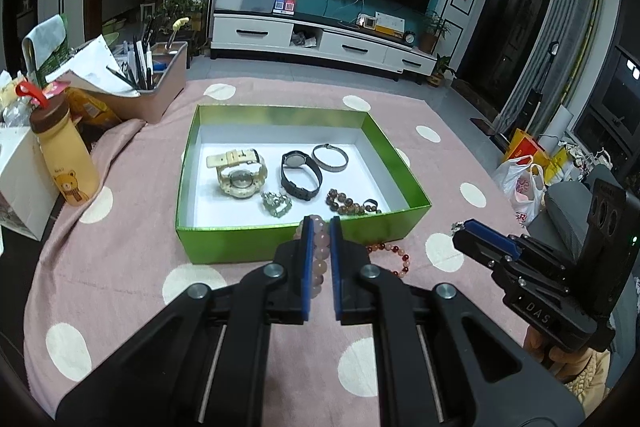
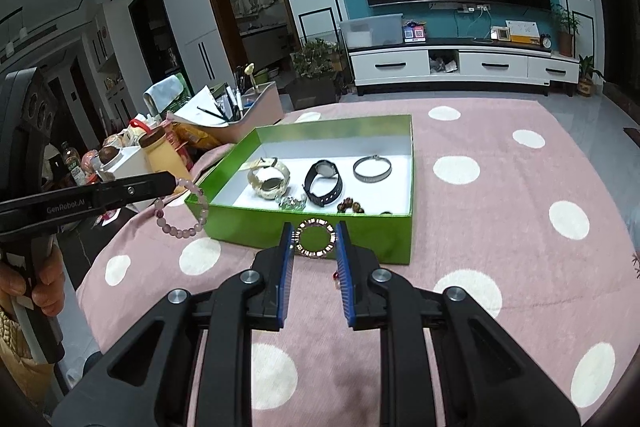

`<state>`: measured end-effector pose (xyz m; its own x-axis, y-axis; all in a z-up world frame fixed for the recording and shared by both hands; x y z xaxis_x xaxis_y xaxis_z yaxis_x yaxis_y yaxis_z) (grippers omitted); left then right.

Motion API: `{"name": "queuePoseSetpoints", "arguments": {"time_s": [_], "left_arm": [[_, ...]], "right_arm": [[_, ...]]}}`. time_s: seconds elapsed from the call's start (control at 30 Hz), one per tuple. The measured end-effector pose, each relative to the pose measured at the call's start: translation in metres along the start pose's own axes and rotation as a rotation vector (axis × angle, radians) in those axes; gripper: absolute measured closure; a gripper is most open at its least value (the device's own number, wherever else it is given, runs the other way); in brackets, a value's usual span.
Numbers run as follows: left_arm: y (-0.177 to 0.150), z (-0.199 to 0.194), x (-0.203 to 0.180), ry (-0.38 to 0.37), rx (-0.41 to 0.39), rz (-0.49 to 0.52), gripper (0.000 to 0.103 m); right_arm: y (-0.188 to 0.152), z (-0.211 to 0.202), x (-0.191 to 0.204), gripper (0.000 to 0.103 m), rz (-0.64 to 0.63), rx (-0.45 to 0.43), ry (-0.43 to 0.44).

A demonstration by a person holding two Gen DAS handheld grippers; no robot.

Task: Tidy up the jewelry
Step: 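Carry the pink bracelet with the left gripper toward the green box while the right carries the ring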

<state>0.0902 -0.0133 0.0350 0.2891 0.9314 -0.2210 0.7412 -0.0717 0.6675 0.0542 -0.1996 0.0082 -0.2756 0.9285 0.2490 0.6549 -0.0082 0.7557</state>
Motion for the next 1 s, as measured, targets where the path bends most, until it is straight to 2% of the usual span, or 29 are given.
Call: {"name": "queuePoseSetpoints", "arguments": {"time_s": [0.47, 1.0], "left_arm": [[0.025, 0.012, 0.0, 0.031, -0.015, 0.03, 0.096], [0.046, 0.027, 0.004, 0.042, -0.02, 0.043, 0.096]], "right_arm": [[0.029, 0.005, -0.01, 0.082, 0.004, -0.051, -0.02], [0.05, 0.014, -0.016, 0.082, 0.005, -0.067, -0.033]]}}
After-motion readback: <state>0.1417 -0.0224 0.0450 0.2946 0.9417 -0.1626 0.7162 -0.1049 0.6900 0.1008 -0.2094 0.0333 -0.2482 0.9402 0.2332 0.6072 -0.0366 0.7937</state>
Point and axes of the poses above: each gripper's, at about its wrist camera, not at the fingertips, and z roughly the way its jaws point, x to its left, y to its top, the point moved 1 cm from there along z, roughly the way its jaws point, and after that the axes turned 6 degrees about x, right-handed, at the moved point
